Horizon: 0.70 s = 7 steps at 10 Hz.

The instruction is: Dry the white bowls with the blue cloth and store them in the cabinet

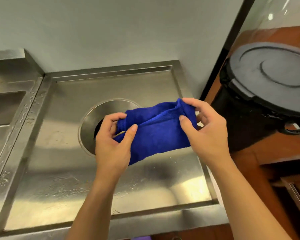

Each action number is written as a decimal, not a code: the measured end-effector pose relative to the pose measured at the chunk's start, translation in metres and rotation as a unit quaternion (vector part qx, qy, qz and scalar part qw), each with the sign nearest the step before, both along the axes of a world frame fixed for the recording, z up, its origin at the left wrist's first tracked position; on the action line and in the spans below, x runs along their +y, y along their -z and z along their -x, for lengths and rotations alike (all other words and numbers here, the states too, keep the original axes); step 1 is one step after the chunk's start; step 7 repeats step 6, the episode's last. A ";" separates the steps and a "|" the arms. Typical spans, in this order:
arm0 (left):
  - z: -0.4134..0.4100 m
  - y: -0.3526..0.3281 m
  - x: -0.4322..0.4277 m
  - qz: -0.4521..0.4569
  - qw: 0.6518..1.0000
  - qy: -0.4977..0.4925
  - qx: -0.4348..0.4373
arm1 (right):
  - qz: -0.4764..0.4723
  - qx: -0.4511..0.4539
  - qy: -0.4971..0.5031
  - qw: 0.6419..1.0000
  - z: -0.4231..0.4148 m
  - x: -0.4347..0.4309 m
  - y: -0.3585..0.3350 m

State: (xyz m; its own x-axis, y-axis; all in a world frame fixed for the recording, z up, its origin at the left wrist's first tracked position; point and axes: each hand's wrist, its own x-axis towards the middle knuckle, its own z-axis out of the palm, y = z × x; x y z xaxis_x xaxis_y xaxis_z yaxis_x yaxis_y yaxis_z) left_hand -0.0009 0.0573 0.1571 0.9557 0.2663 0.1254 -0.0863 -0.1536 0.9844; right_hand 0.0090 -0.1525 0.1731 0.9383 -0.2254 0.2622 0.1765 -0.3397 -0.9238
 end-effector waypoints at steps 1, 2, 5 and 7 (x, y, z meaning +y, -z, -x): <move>-0.001 0.030 -0.011 -0.025 0.999 0.014 0.017 | 0.022 0.028 0.020 0.999 0.006 -0.012 0.032; -0.007 0.065 -0.016 -0.081 0.996 0.020 0.028 | 0.057 0.058 0.039 0.996 0.006 -0.018 0.074; -0.020 0.168 -0.034 -0.282 0.940 0.110 0.156 | 0.235 0.243 0.103 0.936 0.007 -0.030 0.179; -0.023 0.162 -0.034 -0.264 0.959 0.037 0.100 | 0.182 0.160 0.155 0.958 0.009 -0.023 0.179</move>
